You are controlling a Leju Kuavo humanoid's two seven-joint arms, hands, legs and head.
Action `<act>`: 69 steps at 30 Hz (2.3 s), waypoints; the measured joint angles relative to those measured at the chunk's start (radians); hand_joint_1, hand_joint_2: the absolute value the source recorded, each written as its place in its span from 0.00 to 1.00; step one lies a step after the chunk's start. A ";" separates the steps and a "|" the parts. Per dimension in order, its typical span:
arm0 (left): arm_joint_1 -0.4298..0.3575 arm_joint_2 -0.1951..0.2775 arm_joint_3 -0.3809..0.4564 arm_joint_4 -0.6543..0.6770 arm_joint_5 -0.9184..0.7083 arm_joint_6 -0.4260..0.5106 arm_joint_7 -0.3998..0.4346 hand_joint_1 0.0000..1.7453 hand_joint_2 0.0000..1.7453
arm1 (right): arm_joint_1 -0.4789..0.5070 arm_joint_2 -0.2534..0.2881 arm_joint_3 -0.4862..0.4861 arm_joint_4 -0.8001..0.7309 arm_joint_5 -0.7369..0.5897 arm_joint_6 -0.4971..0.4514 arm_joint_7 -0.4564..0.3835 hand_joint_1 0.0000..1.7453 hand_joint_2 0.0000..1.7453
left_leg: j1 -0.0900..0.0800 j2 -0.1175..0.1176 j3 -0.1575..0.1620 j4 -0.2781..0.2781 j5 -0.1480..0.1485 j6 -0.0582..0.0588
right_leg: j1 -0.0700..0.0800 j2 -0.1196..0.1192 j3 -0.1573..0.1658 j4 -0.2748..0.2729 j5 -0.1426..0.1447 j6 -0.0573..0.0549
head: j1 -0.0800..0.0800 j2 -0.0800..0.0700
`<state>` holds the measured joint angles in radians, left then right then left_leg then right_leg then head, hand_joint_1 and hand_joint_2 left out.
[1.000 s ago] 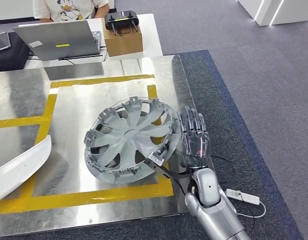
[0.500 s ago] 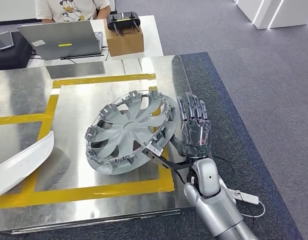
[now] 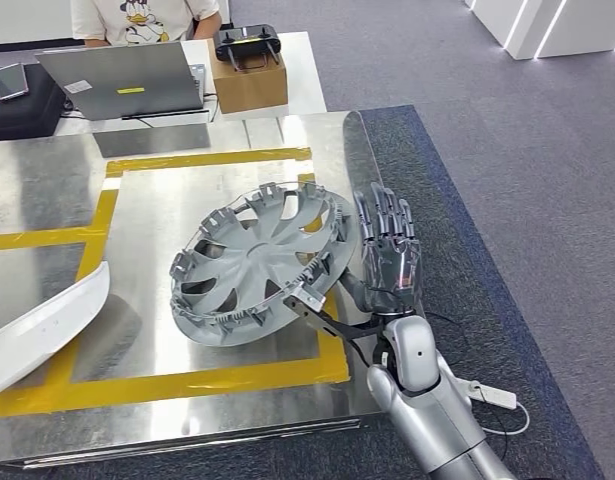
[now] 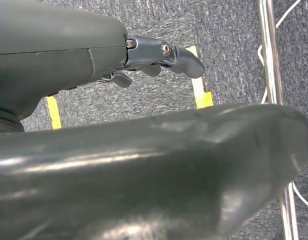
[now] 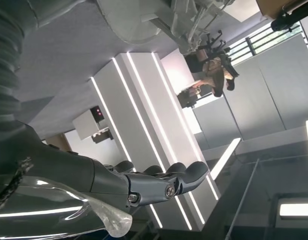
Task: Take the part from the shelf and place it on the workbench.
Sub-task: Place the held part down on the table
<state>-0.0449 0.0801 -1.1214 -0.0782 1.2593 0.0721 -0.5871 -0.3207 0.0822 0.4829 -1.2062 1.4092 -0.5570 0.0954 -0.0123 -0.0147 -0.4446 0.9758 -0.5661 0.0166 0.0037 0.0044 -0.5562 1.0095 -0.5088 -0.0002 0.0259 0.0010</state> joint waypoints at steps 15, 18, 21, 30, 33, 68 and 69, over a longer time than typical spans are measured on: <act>0.000 0.000 0.000 0.000 0.000 0.000 0.000 0.00 0.00 | 0.000 0.001 0.000 0.000 0.000 0.000 0.000 0.00 1.00 | 0.000 0.000 0.000 0.000 0.000 0.000 | 0.000 0.000 0.000 0.000 0.000 0.000 | 0.000 0.000; 0.000 0.000 0.000 0.000 0.000 0.000 0.000 0.00 0.00 | 0.000 0.001 0.000 0.000 0.000 0.000 0.000 0.00 1.00 | 0.000 0.000 0.000 0.000 0.000 0.000 | 0.000 0.000 0.000 0.000 0.000 0.000 | 0.000 0.000; 0.000 0.000 0.000 0.000 0.000 0.000 0.000 0.00 0.00 | 0.000 0.001 0.000 0.000 0.000 0.000 0.000 0.00 1.00 | 0.000 0.000 0.000 0.000 0.000 0.000 | 0.000 0.000 0.000 0.000 0.000 0.000 | 0.000 0.000; 0.000 0.000 0.000 0.000 0.000 0.000 0.000 0.00 0.00 | 0.000 0.001 0.000 0.000 0.000 0.000 0.000 0.00 1.00 | 0.000 0.000 0.000 0.000 0.000 0.000 | 0.000 0.000 0.000 0.000 0.000 0.000 | 0.000 0.000; 0.000 0.000 0.000 0.000 0.000 0.000 0.000 0.00 0.00 | 0.000 0.001 0.000 0.000 0.000 0.000 0.000 0.00 1.00 | 0.000 0.000 0.000 0.000 0.000 0.000 | 0.000 0.000 0.000 0.000 0.000 0.000 | 0.000 0.000; -0.009 0.002 0.000 0.000 -0.001 0.000 0.000 0.00 0.00 | -0.010 0.008 0.001 -0.009 0.000 0.000 0.000 0.00 1.00 | -0.003 0.012 -0.081 0.066 -0.002 -0.013 | -0.013 -0.001 -0.011 -0.014 0.016 -0.013 | 0.001 0.000; -0.009 0.002 0.000 0.000 -0.001 0.000 0.000 0.00 0.00 | -0.010 0.009 0.001 -0.010 0.000 0.000 0.000 0.00 1.00 | 0.001 0.012 -0.104 0.118 -0.034 -0.021 | -0.014 -0.002 -0.012 -0.015 0.018 -0.016 | 0.000 0.000</act>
<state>-0.0542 0.0822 -1.1216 -0.0786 1.2584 0.0721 -0.5872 -0.3304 0.0910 0.4837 -1.2159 1.4092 -0.5570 0.0954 -0.0113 -0.0027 -0.5482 1.0936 -0.5996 -0.0043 -0.0102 0.0026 -0.5680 0.9941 -0.4908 -0.0161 0.0264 0.0011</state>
